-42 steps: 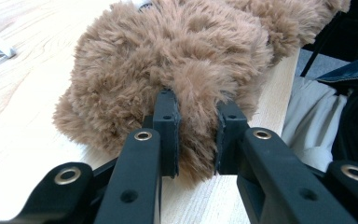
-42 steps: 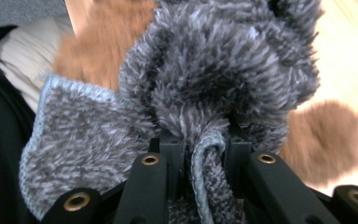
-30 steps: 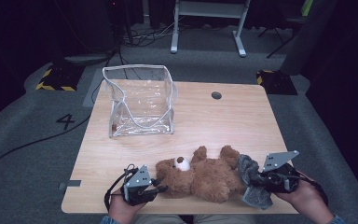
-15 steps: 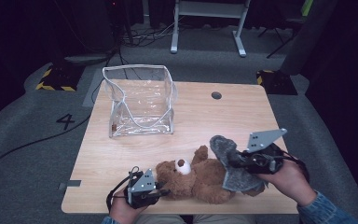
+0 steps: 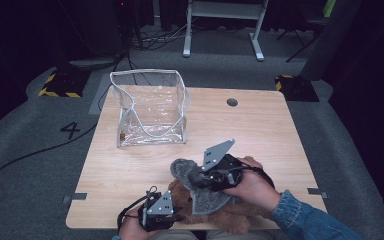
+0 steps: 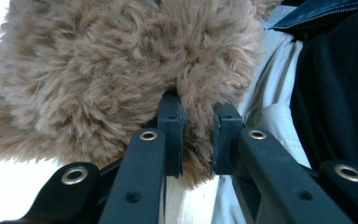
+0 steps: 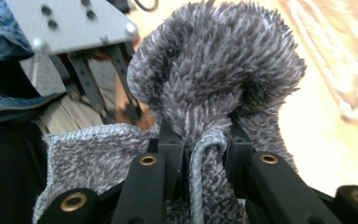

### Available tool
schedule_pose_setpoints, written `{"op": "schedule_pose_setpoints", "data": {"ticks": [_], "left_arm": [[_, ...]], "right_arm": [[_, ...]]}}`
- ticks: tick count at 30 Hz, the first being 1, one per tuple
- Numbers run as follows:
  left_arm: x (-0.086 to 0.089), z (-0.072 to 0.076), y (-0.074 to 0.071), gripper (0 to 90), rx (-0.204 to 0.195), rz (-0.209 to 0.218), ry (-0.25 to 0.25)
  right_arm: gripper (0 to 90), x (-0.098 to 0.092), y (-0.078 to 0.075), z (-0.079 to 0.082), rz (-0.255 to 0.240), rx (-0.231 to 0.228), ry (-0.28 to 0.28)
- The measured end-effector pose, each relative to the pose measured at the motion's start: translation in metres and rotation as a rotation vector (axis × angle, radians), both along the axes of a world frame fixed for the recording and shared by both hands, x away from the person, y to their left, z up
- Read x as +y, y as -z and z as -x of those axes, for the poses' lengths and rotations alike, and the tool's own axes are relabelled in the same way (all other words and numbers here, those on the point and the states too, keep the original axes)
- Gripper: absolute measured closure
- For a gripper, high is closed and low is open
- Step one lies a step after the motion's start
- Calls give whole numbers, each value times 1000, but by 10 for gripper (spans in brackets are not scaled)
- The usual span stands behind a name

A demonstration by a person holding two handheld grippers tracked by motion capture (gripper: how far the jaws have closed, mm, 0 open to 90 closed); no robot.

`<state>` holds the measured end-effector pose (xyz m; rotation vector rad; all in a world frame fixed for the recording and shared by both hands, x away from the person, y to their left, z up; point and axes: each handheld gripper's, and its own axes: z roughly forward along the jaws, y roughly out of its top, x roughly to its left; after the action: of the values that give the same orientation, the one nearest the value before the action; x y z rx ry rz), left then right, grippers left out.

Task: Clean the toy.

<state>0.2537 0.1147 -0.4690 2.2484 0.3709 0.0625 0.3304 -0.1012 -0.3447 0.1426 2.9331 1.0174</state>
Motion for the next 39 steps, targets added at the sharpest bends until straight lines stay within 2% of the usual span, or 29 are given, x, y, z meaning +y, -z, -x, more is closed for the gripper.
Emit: {"op": "schedule_pose_setpoints", "data": {"ticks": [1,3,4,5,6,8,9,13,15,17,18,20,22,24,25,26,27,29,32,36,37,39], "left_arm": [[1,0,-1,782,-11,-20,6],[1,0,0,782,-6,-12,9],[2,1,0,782,-3,-14,0],[2,1,0,783,-3,-14,0],[2,1,0,782,-6,-19,3],[3,2,0,783,-4,-13,-1],[4,2,0,783,-13,-11,-2],[2,3,1,783,-15,4,-8],[2,4,0,783,-17,-12,-1],[3,3,0,783,-14,-15,2],[1,4,1,783,2,12,-18],[2,3,0,783,-1,1,-9],[2,2,1,783,-5,4,-6],[1,2,1,784,4,3,2],[0,2,1,784,-2,5,-3],[-1,3,2,783,10,18,-16],[-1,3,2,783,9,20,-17],[1,1,1,783,-4,-4,5],[1,2,1,783,-1,5,0],[2,1,1,782,-7,-9,11],[2,1,1,782,-7,-9,11],[2,1,1,782,-3,-6,11]], "right_arm": [[753,6,3,0,-1,5,-13],[753,11,7,1,3,12,-21],[751,20,16,3,26,22,-37],[751,20,16,3,26,22,-37],[752,23,23,4,39,22,-35],[752,22,25,3,41,18,-37],[755,17,24,1,51,35,-16],[754,6,24,-3,48,30,-18],[754,-6,23,-2,49,41,12],[755,-16,24,-1,67,11,26],[756,-21,25,-1,80,3,39],[756,-27,27,-2,87,0,45],[757,-45,32,-1,113,5,78],[757,-49,32,0,109,0,81],[757,-54,31,2,106,2,87],[757,-63,28,5,105,-13,98],[757,-63,28,5,105,-13,98],[757,-74,25,7,105,-24,106],[757,-97,22,7,104,-23,147],[757,-123,22,8,107,-8,205],[757,-123,22,8,107,-8,205],[758,-136,25,9,120,-8,233]]}}
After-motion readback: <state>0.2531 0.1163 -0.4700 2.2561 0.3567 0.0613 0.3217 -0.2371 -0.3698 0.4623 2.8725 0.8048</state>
